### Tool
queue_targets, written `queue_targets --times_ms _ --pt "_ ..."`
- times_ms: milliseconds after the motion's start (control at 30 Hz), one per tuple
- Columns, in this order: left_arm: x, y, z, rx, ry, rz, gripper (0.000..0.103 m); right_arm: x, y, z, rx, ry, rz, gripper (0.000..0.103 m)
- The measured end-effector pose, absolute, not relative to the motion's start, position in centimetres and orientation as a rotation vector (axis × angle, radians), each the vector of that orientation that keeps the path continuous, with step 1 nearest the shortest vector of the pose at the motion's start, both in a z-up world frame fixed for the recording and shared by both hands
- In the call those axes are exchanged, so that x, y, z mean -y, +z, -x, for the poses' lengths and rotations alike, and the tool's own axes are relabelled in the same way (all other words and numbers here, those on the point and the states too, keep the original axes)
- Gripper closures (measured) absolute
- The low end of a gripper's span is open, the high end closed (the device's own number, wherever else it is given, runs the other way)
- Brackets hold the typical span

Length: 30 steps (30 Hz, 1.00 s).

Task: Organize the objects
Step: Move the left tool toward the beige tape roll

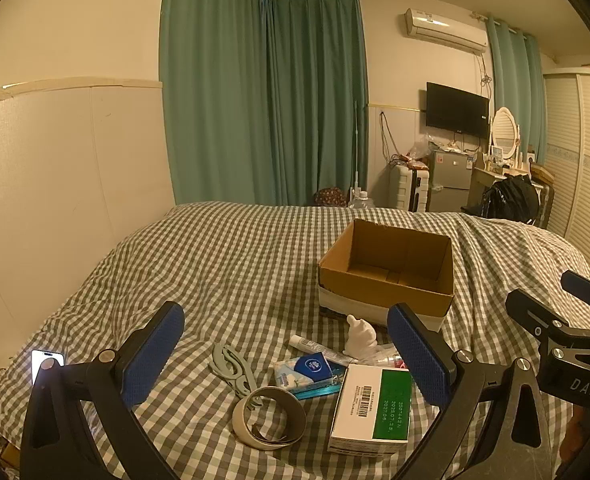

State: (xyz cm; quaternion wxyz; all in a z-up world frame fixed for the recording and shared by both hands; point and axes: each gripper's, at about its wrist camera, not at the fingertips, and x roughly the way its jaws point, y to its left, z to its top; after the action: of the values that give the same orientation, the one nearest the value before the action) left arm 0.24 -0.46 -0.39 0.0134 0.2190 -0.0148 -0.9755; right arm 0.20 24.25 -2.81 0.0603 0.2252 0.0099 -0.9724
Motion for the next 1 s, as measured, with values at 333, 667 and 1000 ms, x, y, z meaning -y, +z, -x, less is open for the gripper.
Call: queue_targets --times_ms 333,667,1000 --pt "0.5 -0.5 -0.4 0.048 -3.038 -0.684 0.0 -24.1 -3.0 -0.2 -0.027 -2.939 -0.688 0.0" --pt "0.9 -0.5 -0.8 0.031 -3.037 -0.697 0.0 -23.7 -2.8 -0.4 -0.031 -2.929 -0.684 0.0" --pt "2.4 0.5 -2.2 0.027 -3.048 -0.657 0.0 -22.6 -1.4 -1.7 -0.051 -2.927 -0.629 0.0"
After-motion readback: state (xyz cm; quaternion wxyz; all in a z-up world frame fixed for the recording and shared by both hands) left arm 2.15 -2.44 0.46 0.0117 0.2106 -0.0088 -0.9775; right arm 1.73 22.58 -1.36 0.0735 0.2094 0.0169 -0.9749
